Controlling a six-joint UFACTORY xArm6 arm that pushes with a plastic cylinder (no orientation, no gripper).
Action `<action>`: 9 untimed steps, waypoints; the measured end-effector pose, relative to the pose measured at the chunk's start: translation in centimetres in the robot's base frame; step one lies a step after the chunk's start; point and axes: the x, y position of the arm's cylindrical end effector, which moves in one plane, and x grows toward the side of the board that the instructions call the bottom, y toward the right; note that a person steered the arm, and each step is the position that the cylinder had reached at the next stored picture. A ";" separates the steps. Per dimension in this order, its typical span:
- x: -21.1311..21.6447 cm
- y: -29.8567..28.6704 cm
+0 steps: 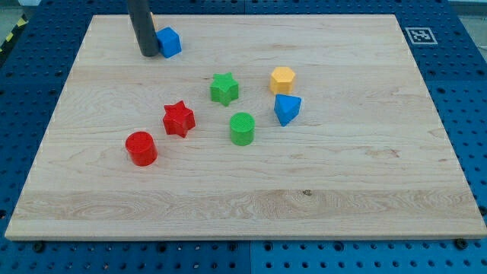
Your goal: Move the blue cube to the top left of the green star
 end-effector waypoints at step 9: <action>-0.4 7.6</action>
